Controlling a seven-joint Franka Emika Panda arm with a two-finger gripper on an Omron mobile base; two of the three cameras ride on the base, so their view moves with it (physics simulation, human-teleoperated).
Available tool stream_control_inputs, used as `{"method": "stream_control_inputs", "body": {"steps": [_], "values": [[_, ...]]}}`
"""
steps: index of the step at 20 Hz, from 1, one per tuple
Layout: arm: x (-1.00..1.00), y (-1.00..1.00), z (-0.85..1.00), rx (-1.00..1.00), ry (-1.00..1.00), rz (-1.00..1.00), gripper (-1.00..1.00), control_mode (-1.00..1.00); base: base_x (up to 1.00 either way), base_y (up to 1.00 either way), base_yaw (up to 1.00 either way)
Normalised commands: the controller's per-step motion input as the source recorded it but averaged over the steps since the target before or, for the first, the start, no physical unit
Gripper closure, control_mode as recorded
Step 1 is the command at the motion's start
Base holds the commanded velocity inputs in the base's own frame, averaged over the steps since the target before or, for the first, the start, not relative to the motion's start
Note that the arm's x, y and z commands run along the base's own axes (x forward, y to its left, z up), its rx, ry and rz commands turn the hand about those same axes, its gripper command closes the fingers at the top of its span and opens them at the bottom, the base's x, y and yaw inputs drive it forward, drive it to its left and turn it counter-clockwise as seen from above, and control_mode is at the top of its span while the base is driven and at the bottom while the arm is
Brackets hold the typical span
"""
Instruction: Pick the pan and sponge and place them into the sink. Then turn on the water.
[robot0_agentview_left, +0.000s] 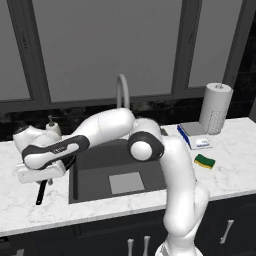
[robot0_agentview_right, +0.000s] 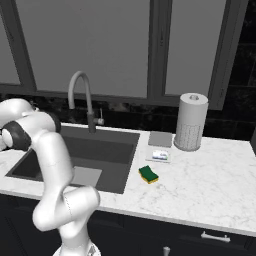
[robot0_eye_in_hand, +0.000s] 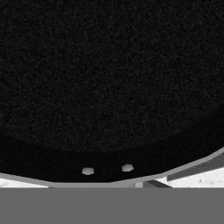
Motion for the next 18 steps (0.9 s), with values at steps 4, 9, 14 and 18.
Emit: {"method": "stream_control_inputs", "body": {"steps": [4,9,14,18], "values": [[-0.03,-0.47,0.28,0.11,0.0,-0.16,1.0,-1.0,0.0,0.0,0.0],[0.0,-0.37,0.01,0.0,0.05,-0.09,1.0,-1.0,0.0,0.0,0.0],[0.0,0.0,0.0,-0.01,0.0,0.0,1.0,-1.0,0.0,0.0,0.0],[0.0,-0.14,0.0,0.0,0.0,-0.04,1.0,-1.0,0.0,0.0,0.0]]}}
